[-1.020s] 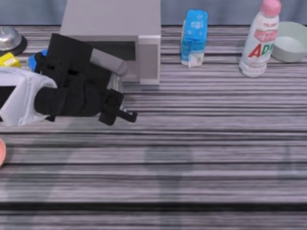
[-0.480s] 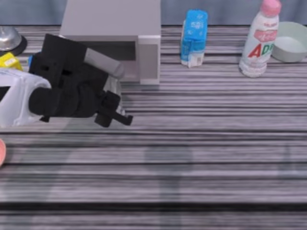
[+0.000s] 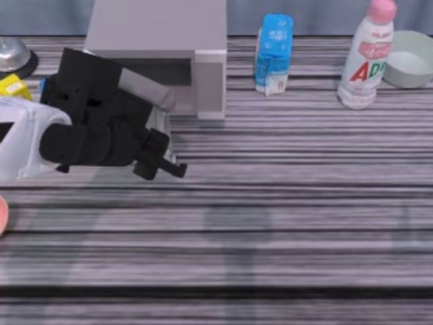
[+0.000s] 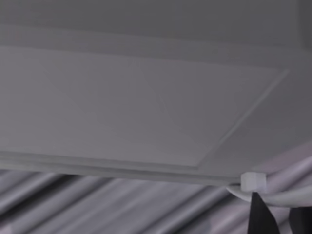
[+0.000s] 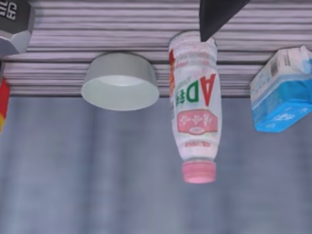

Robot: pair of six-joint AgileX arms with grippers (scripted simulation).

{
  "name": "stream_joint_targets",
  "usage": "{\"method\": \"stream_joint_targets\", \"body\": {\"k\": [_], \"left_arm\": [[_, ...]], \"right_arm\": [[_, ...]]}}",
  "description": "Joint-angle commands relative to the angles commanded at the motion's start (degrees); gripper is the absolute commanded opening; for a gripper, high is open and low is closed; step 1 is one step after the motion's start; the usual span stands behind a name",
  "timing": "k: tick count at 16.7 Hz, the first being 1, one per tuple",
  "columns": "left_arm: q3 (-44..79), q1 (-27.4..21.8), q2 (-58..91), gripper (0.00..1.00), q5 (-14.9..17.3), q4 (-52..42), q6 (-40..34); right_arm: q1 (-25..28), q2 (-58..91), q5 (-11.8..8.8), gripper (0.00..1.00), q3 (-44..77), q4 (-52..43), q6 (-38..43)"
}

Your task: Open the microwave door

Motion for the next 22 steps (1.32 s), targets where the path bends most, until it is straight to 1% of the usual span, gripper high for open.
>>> {"method": "stream_joint_targets", "body": {"k": [15, 17, 22], "left_arm": [[0.0, 0.0, 0.0, 0.00, 0.0, 0.0, 0.0], [-0.1, -0.3, 0.0, 0.00, 0.6, -0.1, -0.2], [-0.7, 1.1, -0.7, 0.00, 2.1, -0.4, 2.4]], "right_arm": [[0.0, 0.0, 0.0, 1.00, 0.0, 0.0, 0.0], [0.0, 0.0, 0.0, 1.00, 0.0, 0.0, 0.0], [0.0, 0.0, 0.0, 1.00, 0.0, 0.0, 0.0]]}}
